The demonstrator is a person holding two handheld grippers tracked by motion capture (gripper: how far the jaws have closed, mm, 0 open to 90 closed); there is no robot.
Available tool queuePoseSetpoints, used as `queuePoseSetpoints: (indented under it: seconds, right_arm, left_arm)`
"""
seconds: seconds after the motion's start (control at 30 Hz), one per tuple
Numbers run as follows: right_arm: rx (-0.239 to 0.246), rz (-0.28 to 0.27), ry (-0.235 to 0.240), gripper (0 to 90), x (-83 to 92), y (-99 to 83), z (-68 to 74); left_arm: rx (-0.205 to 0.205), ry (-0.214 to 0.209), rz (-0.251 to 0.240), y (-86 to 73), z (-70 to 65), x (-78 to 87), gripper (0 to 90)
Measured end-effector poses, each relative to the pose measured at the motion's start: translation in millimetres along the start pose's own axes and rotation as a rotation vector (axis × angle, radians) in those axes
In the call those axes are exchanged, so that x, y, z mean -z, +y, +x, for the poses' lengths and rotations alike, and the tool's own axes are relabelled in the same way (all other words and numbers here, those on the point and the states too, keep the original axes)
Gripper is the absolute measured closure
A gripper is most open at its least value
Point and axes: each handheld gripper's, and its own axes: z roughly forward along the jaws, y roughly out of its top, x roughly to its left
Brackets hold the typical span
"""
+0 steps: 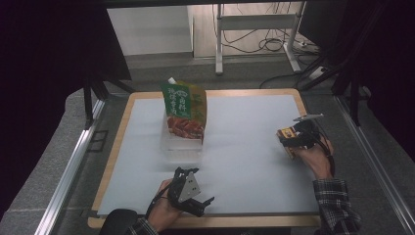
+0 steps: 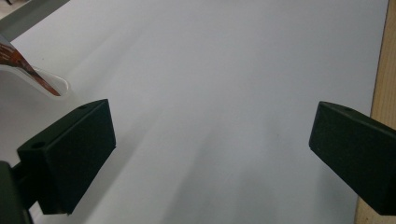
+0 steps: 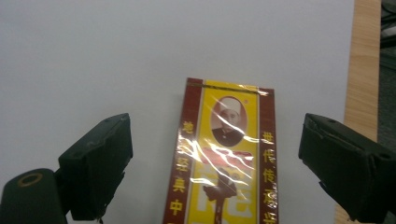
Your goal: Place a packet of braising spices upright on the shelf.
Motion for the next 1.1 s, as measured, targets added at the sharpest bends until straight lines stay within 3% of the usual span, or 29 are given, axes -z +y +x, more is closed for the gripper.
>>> queuePoseSetpoints:
  seconds: [0.5,0.7,0.8,1.1]
  right_arm:
    - [-0.01,0.057,-0.015,11.9,-15.9,-10.9,-6.4]
    - [-0.01,0.083,-0.014,21.6,-18.9,-13.1,-5.9]
    - [-0.026,0.093,0.015,28.8,-18.5,-13.3,-5.7]
    - [-0.019,0.088,0.003,31.0,-12.2,-10.5,-3.6]
  left_arm:
    - [-0.002,-0.002,0.001,0.1,-0.5,-0.3,0.2]
    - [-0.005,-0.002,0.002,0.2,-0.6,-0.2,0.2]
    - [-0.006,-0.003,0.002,0.3,-0.7,-0.1,0.2]
    - [-0.004,0.0,0.0,0.3,-0.5,0.2,0.2]
